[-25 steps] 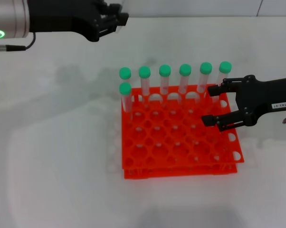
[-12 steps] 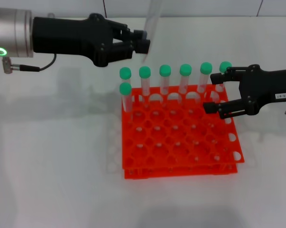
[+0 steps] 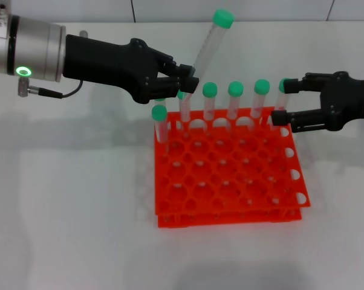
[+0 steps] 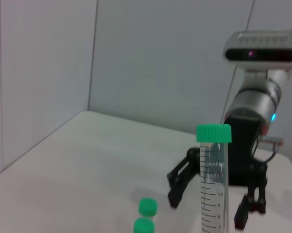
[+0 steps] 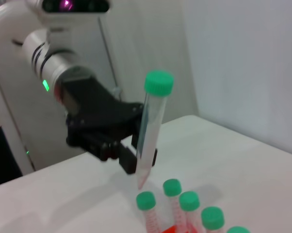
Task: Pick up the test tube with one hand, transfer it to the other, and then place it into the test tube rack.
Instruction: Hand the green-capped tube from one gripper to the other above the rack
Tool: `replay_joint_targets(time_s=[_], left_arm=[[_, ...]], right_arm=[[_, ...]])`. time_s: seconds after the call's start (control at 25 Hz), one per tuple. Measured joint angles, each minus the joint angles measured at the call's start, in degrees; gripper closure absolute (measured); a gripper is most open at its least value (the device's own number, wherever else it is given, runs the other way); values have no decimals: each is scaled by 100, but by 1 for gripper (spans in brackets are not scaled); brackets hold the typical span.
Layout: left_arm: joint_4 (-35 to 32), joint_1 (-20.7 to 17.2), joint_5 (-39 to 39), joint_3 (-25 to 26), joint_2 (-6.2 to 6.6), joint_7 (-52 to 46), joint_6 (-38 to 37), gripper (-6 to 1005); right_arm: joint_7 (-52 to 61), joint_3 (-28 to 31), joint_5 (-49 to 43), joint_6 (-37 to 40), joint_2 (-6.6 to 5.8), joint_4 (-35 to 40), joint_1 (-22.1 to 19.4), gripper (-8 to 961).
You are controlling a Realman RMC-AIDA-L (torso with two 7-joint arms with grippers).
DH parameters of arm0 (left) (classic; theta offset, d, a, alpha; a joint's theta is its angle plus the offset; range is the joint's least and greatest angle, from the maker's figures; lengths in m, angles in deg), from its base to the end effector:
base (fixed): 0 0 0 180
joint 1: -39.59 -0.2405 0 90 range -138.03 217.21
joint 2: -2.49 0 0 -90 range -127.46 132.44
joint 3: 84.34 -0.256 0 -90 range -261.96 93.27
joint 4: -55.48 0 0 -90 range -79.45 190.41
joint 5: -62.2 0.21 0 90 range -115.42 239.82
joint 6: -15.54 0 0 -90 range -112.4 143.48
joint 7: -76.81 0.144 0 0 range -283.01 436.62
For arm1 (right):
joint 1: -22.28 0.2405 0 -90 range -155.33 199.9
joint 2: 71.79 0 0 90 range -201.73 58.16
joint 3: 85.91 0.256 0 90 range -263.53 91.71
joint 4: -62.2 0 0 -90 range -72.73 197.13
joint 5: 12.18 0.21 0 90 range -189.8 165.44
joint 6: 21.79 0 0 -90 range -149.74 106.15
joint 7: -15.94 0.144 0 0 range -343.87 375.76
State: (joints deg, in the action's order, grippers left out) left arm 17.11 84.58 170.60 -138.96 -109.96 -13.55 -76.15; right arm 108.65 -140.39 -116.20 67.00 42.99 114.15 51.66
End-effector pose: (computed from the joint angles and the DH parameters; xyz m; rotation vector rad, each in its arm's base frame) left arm -0.1665 0.3845 0.0167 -3.0072 -0.3754 -0.6018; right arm 0.2194 0.3533 0.0406 -2.7774 0.5133 0.6468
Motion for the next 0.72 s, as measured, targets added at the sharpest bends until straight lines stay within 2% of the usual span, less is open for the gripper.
replay_joint_targets(time_s=[0.2, 0.44, 0.72], left_arm=[[14, -18, 199, -4, -78, 63, 203, 809], [19, -3, 360, -9, -191, 139, 335, 809], [23, -4, 365, -14, -206, 186, 355, 809]], right_arm=[[294, 126, 3, 39, -28, 35, 14, 131], [794, 169, 15, 147, -139, 171, 131, 132], [1125, 295, 342, 247, -197, 325, 154, 133]])
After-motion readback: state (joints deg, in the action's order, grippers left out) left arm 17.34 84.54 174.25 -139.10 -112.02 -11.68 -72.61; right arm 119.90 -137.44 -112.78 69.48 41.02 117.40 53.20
